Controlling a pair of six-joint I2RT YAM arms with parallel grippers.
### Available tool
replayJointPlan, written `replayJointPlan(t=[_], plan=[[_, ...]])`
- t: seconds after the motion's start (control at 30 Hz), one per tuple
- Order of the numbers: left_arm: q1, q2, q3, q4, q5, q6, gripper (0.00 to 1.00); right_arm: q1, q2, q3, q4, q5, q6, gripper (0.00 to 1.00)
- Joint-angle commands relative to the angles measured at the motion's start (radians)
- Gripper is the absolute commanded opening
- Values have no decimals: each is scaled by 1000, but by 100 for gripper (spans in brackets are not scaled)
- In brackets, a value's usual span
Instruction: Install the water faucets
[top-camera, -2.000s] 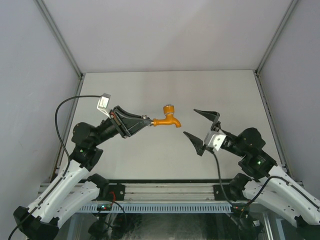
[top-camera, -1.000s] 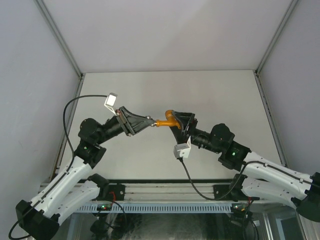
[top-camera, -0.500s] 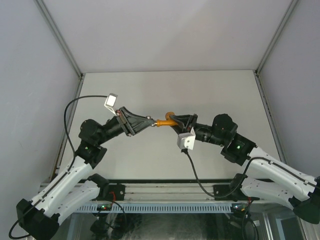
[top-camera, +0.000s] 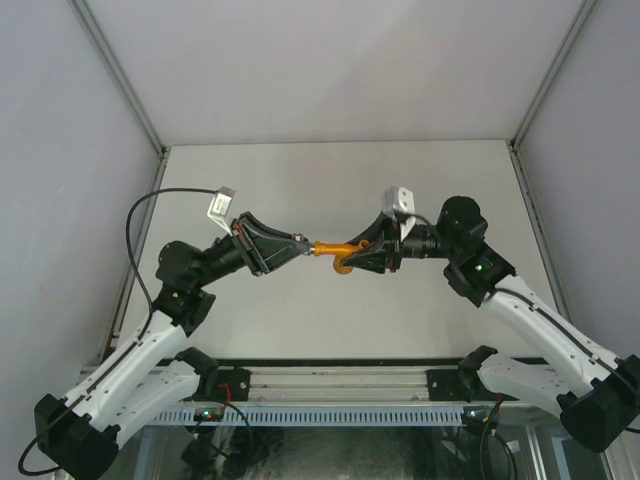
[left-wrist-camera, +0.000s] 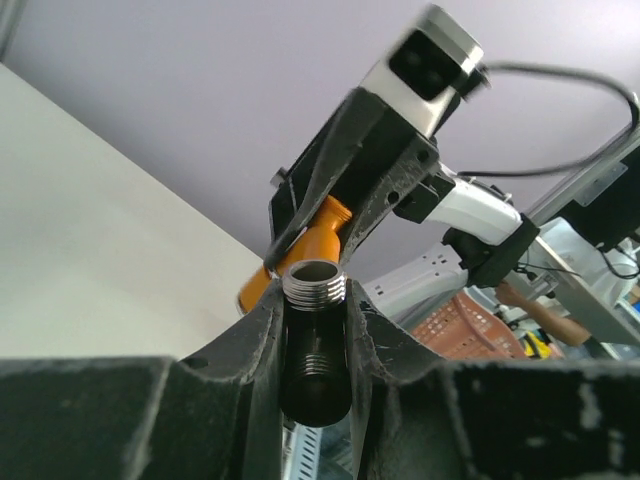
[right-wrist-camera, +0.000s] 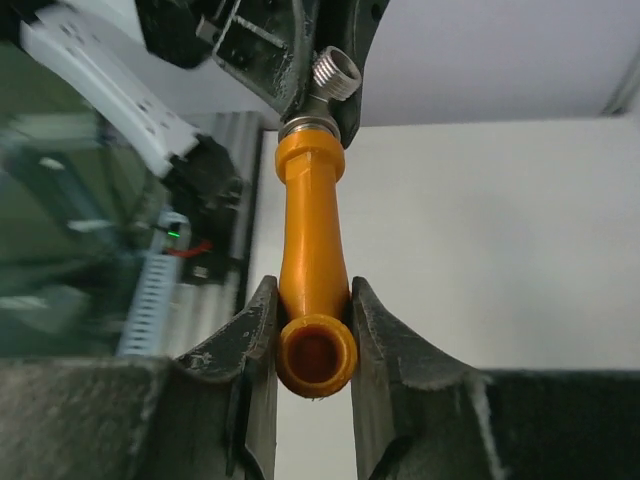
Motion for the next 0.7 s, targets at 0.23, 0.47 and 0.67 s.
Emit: replayJointPlan(t=[0.23,0.47,0.67], plan=[[5,12,-12,50,18,124,0,-52,230,65,427,-315,1326,0],[5,-11,-16,47,-1,116,0,-80,205,23,419,-197,1302,19],[6,-42,-13,32,-20,88,0,-114,147,23,257,-67,1157,54]])
